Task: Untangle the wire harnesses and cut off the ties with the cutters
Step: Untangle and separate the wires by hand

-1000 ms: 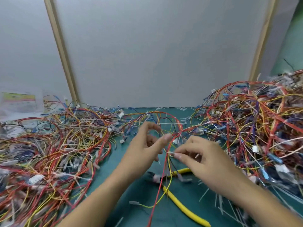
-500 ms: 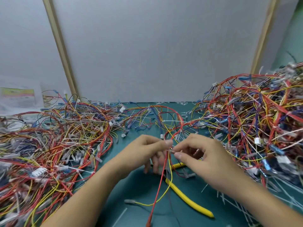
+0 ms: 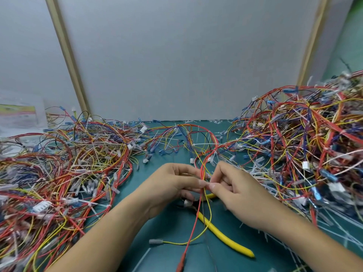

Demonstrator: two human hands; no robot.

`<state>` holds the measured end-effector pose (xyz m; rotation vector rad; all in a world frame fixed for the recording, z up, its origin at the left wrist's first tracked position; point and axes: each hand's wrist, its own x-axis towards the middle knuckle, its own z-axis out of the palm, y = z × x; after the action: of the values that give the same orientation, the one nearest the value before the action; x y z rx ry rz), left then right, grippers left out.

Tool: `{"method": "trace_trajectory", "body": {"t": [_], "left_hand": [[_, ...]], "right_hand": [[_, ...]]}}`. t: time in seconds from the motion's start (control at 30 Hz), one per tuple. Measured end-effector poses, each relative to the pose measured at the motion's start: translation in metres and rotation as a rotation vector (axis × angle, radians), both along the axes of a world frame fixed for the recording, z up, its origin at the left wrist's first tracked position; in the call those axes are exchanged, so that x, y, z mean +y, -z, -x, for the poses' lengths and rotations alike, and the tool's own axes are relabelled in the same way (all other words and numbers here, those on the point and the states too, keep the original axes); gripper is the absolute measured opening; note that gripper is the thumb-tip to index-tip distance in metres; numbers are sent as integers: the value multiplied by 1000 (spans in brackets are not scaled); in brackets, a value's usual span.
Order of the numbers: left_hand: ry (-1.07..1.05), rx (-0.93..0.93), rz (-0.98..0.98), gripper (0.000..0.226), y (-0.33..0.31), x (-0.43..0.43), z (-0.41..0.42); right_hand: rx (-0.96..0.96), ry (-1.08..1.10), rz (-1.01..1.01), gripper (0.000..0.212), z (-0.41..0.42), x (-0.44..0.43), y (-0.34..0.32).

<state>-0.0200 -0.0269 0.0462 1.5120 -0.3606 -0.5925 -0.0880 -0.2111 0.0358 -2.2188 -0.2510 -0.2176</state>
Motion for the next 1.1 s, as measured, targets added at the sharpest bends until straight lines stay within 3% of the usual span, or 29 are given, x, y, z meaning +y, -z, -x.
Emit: {"method": "trace_trajectory", "body": {"t": [0.23,0.37,0.67,0.87,1.1], "left_hand": [[-92,55,39,25,-2,-5,2],[-58,-2,8,37,-5,-5,6],[-38,-121,-23,25,-4,-7,11],[-37,-176,-3,19,-5,-8,10],[-27,-185,16,20,-2,-6,8]], "right_hand": [[-18,17,149,29,3,8,-6],[-24,-11,94,30,3,10,-6],[15,-26,-160,51,-1,16,-2],[-39,-11,-171,37,-2,13,-5],[-36,-20,-186,36,-2,13,-6]]}}
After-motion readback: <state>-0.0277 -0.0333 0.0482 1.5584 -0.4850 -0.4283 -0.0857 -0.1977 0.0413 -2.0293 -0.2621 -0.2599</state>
